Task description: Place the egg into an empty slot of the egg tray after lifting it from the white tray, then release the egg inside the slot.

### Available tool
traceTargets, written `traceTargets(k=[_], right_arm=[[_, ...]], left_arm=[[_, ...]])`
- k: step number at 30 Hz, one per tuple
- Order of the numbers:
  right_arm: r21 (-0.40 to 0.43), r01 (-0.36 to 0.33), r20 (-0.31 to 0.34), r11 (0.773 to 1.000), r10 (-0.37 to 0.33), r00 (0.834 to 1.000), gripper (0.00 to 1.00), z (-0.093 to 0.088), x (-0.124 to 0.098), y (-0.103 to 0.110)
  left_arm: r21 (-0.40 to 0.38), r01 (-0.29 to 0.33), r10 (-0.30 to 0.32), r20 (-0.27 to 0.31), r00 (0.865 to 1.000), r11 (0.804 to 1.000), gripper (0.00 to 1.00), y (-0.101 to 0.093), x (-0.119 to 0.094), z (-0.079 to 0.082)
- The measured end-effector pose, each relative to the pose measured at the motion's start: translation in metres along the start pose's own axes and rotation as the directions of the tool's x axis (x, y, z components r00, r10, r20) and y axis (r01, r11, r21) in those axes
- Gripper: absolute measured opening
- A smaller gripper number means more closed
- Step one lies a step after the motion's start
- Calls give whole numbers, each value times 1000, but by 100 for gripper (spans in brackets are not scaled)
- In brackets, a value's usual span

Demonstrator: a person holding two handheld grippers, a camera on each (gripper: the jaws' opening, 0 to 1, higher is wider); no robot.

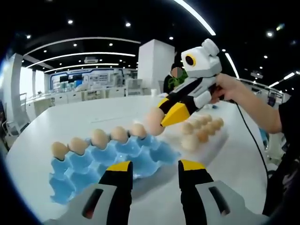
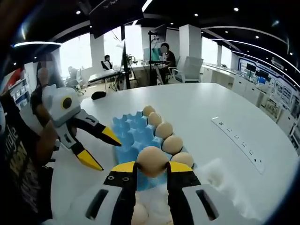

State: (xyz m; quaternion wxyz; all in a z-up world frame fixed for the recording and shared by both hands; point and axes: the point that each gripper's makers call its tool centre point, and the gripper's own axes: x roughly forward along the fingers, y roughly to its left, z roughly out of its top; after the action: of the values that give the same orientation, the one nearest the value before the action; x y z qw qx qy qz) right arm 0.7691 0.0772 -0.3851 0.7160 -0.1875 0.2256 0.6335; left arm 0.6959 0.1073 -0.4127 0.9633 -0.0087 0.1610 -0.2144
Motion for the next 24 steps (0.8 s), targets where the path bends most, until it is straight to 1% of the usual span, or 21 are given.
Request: traceTargets(k=[2,4,8,11,14,18,20,22,24], right_arm=[[1,-1,-1,1000,1,1000,26,1,3,1],[1,0,-2,1000,0,1000,26,2,5,2],[7,-2,5,1000,2,1000,26,8,9,5],[0,-14,-4,1000,14,1000,26,12,15,11],[-7,-27,-1,1000,27,1000,26,15,21,18],[-4,-47,3,999,47,999,26,18,30,27],[-2,-54,4,999,54,999,26,18,33,31],[-1,-61,4,998,61,998,26,19,35,33],[5,-70,7,998,69,998,26,20,37,35]], left_arm=[[-1,-5,5,-1,1000,1000,39,8,0,-1],[-1,-9,9,0,1000,1000,39,10,-2,-3],[-3,-14,14,16,1000,1000,39,16,-7,0],[0,-16,16,29,999,1000,39,17,-6,3],[27,-41,40,29,999,999,39,24,-4,5],[46,-54,52,31,998,998,39,28,2,10],[80,-72,70,23,997,994,39,31,4,10],[92,-73,71,22,997,993,39,30,5,12],[99,-70,67,33,997,993,39,28,4,14]])
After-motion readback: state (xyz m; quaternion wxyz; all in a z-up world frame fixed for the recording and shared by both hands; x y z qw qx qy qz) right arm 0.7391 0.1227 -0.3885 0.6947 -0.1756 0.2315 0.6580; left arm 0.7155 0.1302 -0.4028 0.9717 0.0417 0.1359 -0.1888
